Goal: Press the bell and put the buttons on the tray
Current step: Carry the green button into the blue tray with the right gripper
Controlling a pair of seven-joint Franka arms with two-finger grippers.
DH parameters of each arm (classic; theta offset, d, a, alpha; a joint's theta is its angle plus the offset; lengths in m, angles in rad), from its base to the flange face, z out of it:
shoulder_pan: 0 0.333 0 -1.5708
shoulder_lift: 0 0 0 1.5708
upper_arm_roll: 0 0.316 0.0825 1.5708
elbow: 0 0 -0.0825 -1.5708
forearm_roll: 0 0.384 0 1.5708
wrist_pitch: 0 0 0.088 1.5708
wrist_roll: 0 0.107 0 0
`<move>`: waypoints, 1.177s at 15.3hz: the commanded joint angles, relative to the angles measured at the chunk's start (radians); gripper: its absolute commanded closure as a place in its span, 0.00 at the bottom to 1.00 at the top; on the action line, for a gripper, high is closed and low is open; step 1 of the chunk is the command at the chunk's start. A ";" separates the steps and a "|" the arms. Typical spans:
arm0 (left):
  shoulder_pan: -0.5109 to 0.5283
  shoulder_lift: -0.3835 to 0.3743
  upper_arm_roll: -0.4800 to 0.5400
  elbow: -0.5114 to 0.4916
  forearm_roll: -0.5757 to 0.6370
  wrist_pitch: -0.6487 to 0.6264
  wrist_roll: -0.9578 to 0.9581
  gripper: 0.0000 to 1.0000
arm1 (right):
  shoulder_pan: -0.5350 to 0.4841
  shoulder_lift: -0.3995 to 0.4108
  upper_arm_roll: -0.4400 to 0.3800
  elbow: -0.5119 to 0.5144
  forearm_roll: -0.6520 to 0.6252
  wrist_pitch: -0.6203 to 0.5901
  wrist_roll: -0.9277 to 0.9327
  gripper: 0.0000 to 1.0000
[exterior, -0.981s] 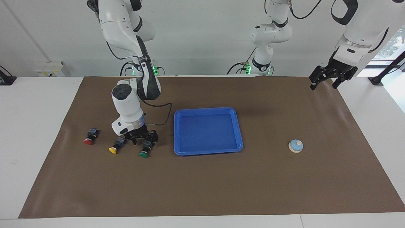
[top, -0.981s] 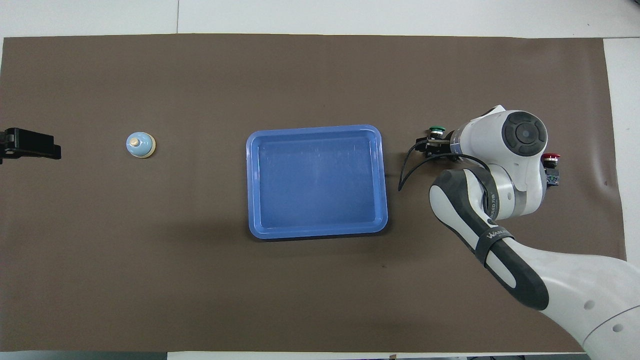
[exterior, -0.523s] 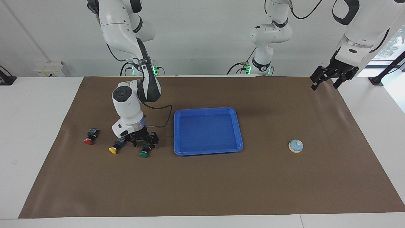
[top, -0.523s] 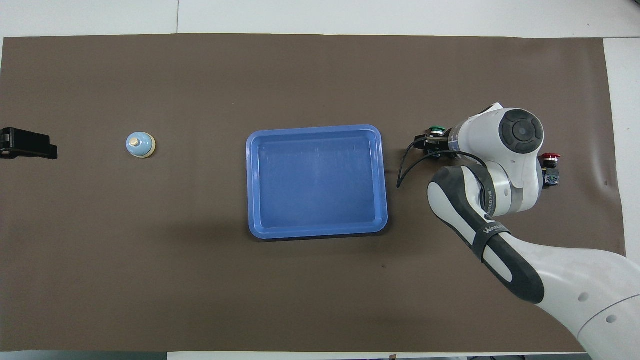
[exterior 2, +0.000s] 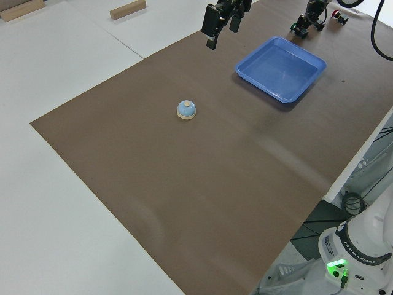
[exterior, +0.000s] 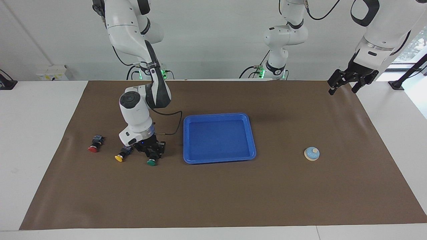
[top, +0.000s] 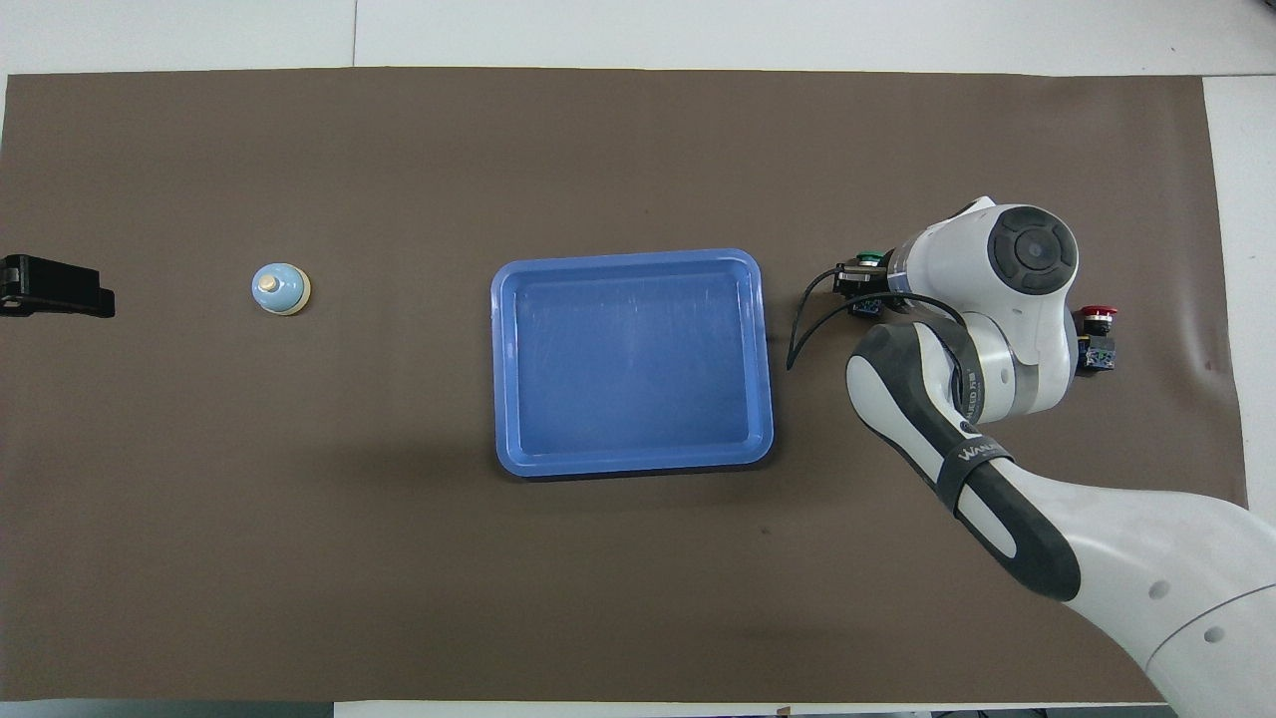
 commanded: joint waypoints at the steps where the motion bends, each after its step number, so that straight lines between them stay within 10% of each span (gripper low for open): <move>1: -0.008 -0.008 0.006 -0.010 0.014 0.002 0.003 0.00 | 0.006 0.009 0.001 0.036 -0.004 -0.030 0.025 1.00; 9: -0.008 -0.008 0.006 -0.010 0.014 0.002 0.003 0.00 | 0.105 -0.011 0.002 0.258 0.010 -0.362 0.048 1.00; 18: -0.008 -0.007 0.006 -0.010 0.014 0.002 0.003 0.00 | 0.328 -0.029 0.002 0.101 0.009 -0.245 0.199 1.00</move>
